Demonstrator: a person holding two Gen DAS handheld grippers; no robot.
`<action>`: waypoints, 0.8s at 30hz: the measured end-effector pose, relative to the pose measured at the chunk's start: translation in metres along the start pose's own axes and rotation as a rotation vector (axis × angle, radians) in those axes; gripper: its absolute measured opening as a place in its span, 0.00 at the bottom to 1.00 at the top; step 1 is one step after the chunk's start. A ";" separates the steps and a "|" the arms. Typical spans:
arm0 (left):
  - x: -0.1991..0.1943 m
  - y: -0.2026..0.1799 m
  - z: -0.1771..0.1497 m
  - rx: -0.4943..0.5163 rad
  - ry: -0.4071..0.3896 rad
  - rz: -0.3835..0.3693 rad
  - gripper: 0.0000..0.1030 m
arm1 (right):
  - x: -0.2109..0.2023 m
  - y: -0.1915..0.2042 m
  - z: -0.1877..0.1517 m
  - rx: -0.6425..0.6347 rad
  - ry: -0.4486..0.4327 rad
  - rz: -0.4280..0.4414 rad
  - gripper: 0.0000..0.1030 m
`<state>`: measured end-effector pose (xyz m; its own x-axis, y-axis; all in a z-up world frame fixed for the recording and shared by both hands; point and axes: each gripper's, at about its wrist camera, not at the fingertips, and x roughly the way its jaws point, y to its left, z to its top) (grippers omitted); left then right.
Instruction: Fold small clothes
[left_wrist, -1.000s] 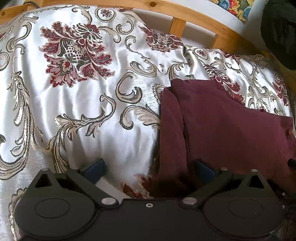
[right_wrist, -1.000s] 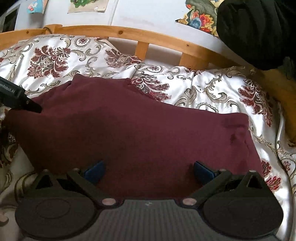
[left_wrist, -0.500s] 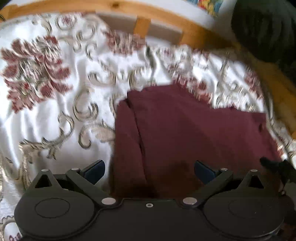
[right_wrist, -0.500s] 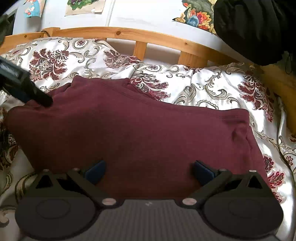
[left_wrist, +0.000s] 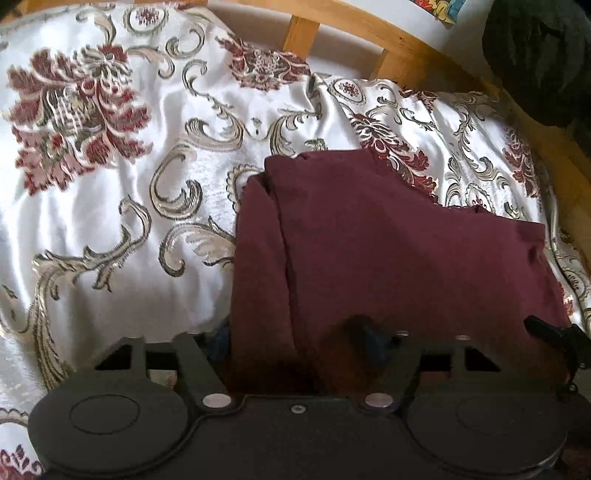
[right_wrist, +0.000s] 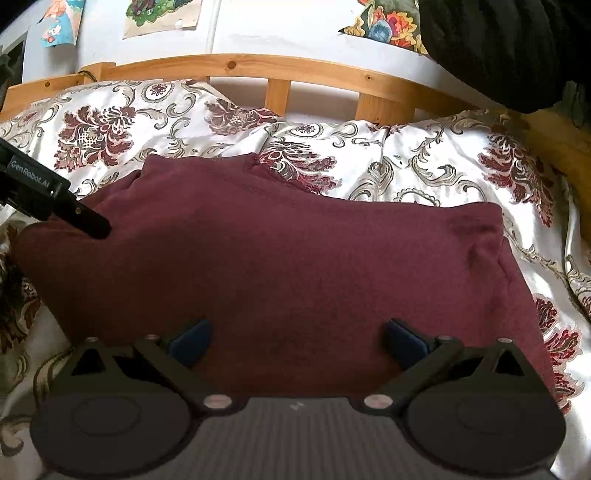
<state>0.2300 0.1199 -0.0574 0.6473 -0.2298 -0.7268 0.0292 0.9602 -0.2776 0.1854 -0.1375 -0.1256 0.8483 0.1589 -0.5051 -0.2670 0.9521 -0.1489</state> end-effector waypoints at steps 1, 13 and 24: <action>-0.002 -0.003 0.000 0.012 -0.002 0.020 0.54 | 0.000 -0.001 0.001 0.006 0.004 0.006 1.00; -0.028 -0.053 0.024 0.032 -0.045 0.077 0.20 | -0.028 -0.048 0.024 0.077 0.037 -0.016 1.00; -0.056 -0.117 0.038 0.105 -0.128 -0.015 0.16 | -0.052 -0.100 0.033 0.137 -0.061 -0.134 1.00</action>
<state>0.2198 0.0268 0.0396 0.7378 -0.2284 -0.6352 0.1144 0.9697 -0.2158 0.1829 -0.2323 -0.0564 0.8994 0.0398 -0.4354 -0.0887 0.9917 -0.0925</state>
